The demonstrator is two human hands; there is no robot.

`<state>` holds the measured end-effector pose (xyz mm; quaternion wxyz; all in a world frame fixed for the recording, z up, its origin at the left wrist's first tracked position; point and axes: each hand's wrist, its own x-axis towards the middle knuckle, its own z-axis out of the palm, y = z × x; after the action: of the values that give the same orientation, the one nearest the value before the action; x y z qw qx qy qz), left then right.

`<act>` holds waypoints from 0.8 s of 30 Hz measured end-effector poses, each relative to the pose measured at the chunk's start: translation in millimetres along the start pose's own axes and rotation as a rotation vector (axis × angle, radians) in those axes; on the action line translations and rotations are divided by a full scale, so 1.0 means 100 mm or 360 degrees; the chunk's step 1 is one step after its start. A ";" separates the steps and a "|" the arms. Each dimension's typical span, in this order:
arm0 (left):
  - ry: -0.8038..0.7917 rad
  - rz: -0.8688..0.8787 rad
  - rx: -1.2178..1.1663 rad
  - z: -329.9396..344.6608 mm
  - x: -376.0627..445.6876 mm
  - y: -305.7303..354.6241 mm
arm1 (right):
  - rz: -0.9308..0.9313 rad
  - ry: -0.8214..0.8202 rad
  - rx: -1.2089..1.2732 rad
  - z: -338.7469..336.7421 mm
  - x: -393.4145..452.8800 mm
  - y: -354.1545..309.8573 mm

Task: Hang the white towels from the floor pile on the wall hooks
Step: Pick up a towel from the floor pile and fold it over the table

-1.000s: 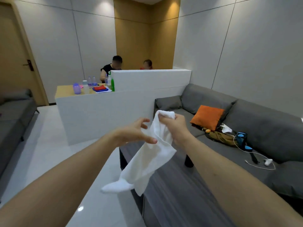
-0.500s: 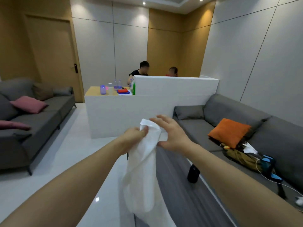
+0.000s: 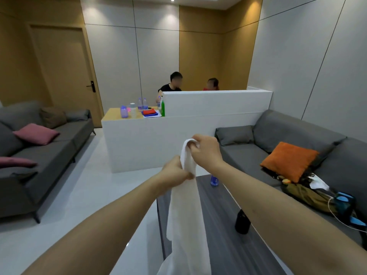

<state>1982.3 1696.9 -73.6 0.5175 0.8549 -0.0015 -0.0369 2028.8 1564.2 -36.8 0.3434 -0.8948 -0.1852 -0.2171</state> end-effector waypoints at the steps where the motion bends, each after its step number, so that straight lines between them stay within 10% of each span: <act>1: 0.0165 -0.0033 0.0135 -0.04 0.17 -0.06 | 0.0020 -0.0005 -0.0031 0.06 0.16 0.05; 7: 0.0530 0.0024 0.0847 -0.76 1.29 -0.39 | -0.0008 0.0060 -0.0401 0.23 1.26 0.42; 24: 0.1288 0.0486 0.1024 -1.44 2.30 0.16 | 0.0086 0.0529 -0.0055 -0.23 2.15 1.45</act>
<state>2221.9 1807.3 -7.2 0.1883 0.9062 0.0625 0.3735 2272.6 1486.1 12.1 0.3594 -0.8570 -0.0979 -0.3559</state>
